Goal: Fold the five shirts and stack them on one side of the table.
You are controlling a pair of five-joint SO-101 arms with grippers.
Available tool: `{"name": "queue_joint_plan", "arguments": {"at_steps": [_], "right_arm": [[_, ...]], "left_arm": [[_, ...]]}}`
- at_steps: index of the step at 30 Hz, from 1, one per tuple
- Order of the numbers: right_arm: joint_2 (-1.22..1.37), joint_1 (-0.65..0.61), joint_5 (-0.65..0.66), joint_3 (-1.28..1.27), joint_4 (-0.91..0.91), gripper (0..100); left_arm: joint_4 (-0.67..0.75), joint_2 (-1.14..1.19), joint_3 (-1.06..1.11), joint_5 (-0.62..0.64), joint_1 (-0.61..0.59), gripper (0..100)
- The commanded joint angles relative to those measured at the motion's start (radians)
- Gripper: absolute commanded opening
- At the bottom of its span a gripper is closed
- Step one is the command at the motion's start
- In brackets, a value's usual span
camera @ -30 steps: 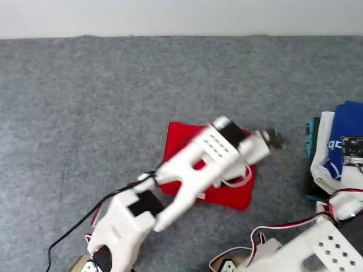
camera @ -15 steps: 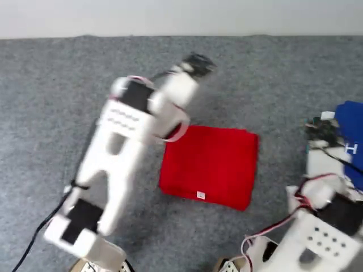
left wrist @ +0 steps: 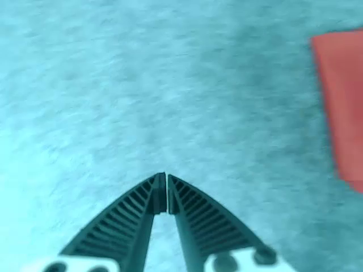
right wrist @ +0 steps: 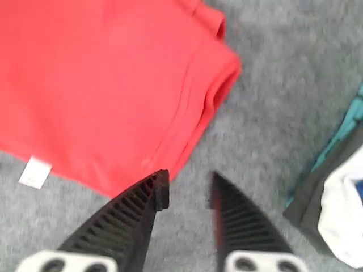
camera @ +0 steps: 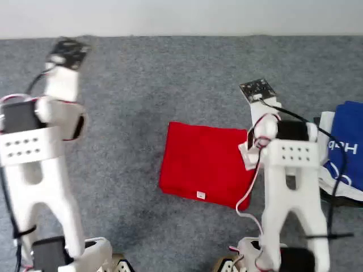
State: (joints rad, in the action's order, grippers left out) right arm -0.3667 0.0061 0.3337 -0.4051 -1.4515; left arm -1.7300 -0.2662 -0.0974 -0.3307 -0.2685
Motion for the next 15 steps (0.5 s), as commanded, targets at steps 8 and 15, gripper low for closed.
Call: {"name": "queue_joint_plan", "arguments": {"at_steps": [8, 15], "right_arm": [[0.182, -0.041, -0.081, 0.135, 0.122, 18.4], [0.254, -0.084, -0.084, 0.140, 0.191, 18.3]], "left_arm": [[-0.021, -0.044, 0.002, -0.074, -0.137, 1], [-0.021, -0.044, 0.002, -0.069, -0.137, 1]]}}
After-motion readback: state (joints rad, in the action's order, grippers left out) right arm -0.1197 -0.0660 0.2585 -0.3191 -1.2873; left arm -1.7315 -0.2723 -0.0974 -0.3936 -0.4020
